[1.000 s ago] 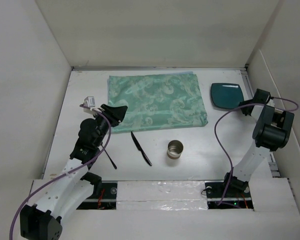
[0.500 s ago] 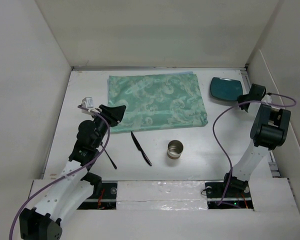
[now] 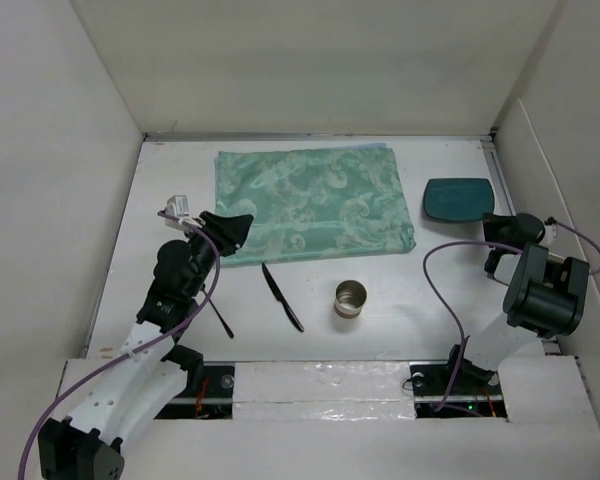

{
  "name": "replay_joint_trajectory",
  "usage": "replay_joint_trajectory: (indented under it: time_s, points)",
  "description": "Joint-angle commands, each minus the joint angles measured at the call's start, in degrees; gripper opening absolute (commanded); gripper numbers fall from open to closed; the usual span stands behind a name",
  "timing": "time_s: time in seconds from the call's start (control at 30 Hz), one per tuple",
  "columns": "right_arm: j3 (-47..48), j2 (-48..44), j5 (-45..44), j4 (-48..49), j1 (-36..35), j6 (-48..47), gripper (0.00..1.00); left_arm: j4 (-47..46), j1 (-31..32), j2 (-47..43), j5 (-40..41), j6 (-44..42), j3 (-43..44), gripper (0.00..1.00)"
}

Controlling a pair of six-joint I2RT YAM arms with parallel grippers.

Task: Set the dinner table for one person

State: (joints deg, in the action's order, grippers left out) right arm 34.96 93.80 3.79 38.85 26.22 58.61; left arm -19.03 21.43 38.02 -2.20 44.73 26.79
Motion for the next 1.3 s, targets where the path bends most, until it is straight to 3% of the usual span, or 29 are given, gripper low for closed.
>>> replay_joint_trajectory:
  time_s: [0.0, 0.23, 0.4, 0.9, 1.03, 1.27]
  points:
    - [-4.6, -1.1, 6.9, 22.5, 2.5, 3.4, 0.00, 1.2, 0.3, -1.0, -1.2, -1.9, 3.8, 0.31]
    - [-10.2, 5.9, 14.9, 50.1, 5.1, 12.6, 0.00, 9.3, 0.3, 1.2, -4.4, -6.6, 10.5, 0.32]
    - [-8.8, 12.4, 19.9, 64.1, 5.7, 20.0, 0.00, 16.0, 0.3, 2.1, -4.7, -12.5, 15.7, 0.33]
    - [-4.2, 0.8, 23.0, 63.9, 4.8, 23.1, 0.00, 17.9, 0.3, 3.9, -3.3, -14.8, 18.3, 0.34]
    - [-4.6, -2.1, 20.6, 60.3, -0.8, 21.1, 0.00, 18.3, 0.3, 5.1, -4.0, -15.3, 19.6, 0.34]
    - [-2.8, -2.4, 7.7, 56.3, -19.3, 17.2, 0.00, 23.9, 0.3, 5.8, -1.9, -20.1, 24.2, 0.36]
